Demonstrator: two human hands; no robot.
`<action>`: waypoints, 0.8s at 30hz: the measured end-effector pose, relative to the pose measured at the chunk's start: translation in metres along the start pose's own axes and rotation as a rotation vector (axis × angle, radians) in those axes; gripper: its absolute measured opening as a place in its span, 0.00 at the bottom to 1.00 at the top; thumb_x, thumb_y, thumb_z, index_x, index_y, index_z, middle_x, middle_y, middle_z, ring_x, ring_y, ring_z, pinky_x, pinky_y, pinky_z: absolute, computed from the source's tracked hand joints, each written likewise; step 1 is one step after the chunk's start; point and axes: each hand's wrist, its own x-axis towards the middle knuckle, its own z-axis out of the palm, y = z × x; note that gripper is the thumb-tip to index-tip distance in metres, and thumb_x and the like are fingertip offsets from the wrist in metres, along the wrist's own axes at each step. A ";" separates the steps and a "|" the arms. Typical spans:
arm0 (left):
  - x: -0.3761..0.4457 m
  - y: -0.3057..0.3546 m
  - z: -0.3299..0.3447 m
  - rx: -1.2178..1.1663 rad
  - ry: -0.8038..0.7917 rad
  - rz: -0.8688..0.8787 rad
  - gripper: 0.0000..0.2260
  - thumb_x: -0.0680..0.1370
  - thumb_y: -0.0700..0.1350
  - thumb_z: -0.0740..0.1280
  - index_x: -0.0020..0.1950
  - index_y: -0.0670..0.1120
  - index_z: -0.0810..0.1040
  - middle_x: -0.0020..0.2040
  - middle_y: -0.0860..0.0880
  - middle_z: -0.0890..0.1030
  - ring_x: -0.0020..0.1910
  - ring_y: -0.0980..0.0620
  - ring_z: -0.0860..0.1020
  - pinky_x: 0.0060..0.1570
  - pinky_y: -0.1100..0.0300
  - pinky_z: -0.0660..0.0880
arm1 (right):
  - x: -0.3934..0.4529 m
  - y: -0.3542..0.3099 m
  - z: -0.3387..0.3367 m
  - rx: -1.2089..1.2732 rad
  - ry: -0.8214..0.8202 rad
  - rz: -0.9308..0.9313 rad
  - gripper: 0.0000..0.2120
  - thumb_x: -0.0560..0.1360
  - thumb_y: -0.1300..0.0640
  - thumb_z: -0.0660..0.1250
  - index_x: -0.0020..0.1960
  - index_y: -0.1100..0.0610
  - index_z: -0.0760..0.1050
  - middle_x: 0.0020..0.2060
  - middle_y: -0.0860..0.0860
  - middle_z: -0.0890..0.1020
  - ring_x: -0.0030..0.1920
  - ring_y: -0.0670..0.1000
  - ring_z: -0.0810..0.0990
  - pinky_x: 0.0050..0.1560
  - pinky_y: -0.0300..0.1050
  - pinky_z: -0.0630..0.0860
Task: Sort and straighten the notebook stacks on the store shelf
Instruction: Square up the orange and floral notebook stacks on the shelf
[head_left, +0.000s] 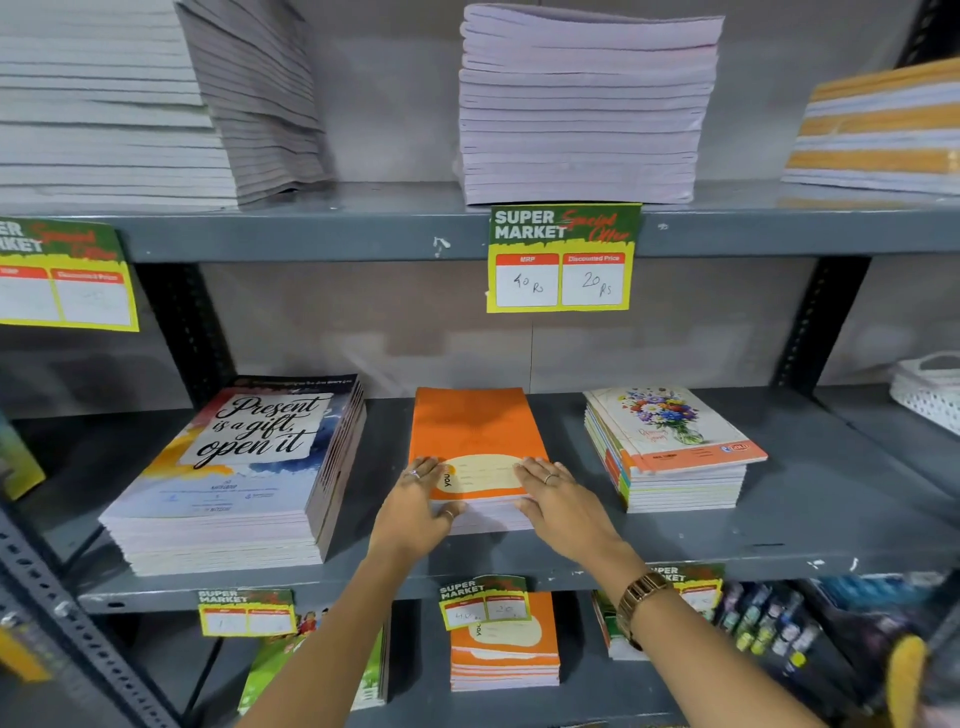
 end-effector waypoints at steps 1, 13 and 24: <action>-0.001 0.000 0.000 0.042 -0.009 0.016 0.29 0.76 0.55 0.64 0.73 0.46 0.61 0.75 0.49 0.62 0.76 0.51 0.54 0.73 0.53 0.58 | -0.002 0.003 -0.001 -0.010 0.048 -0.003 0.24 0.81 0.50 0.52 0.75 0.54 0.56 0.76 0.49 0.59 0.76 0.48 0.55 0.75 0.43 0.50; 0.009 0.062 0.038 0.443 0.141 0.083 0.33 0.75 0.64 0.48 0.73 0.45 0.61 0.76 0.46 0.62 0.76 0.46 0.54 0.73 0.41 0.38 | -0.051 0.090 -0.042 -0.027 0.257 0.242 0.24 0.81 0.51 0.54 0.75 0.58 0.57 0.76 0.52 0.59 0.76 0.50 0.54 0.75 0.43 0.54; 0.013 0.076 0.067 0.432 0.015 0.052 0.31 0.76 0.63 0.40 0.75 0.50 0.52 0.77 0.49 0.56 0.77 0.48 0.52 0.76 0.49 0.48 | -0.074 0.118 -0.061 -0.104 0.335 0.019 0.18 0.74 0.59 0.69 0.63 0.62 0.76 0.64 0.56 0.77 0.65 0.54 0.76 0.63 0.50 0.74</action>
